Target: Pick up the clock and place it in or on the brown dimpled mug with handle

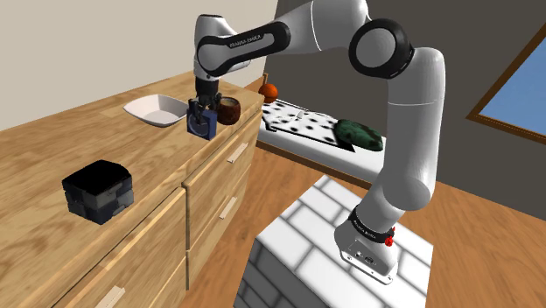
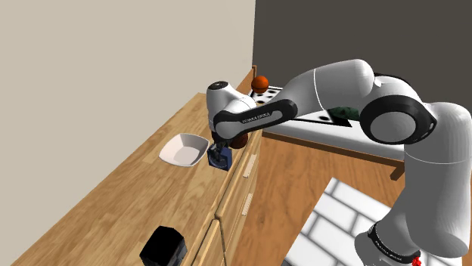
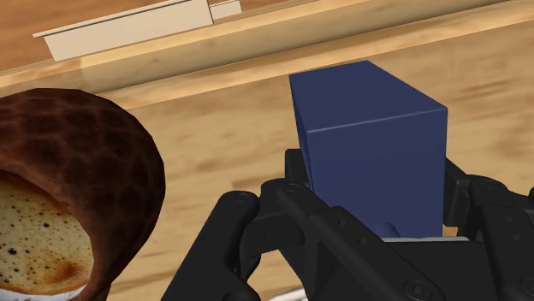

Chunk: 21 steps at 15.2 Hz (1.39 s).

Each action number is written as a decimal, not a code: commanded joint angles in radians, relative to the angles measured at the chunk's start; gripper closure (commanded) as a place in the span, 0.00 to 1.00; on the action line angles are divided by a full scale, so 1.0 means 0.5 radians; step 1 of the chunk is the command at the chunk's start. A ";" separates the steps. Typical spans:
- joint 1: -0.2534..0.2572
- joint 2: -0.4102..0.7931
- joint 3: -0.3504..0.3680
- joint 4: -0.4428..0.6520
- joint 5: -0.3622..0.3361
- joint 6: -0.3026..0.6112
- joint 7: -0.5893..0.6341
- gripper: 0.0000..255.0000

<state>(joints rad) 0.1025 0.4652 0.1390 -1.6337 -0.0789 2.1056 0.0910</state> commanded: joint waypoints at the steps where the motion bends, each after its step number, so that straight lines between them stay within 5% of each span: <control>1: -0.001 -0.020 0.001 0.019 0.003 -0.038 -0.002 1.00; 21: 0.000 -0.148 0.014 0.371 0.030 -0.517 -0.023 1.00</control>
<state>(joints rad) 0.1012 0.3946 0.1453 -1.4578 -0.0644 1.8601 0.0782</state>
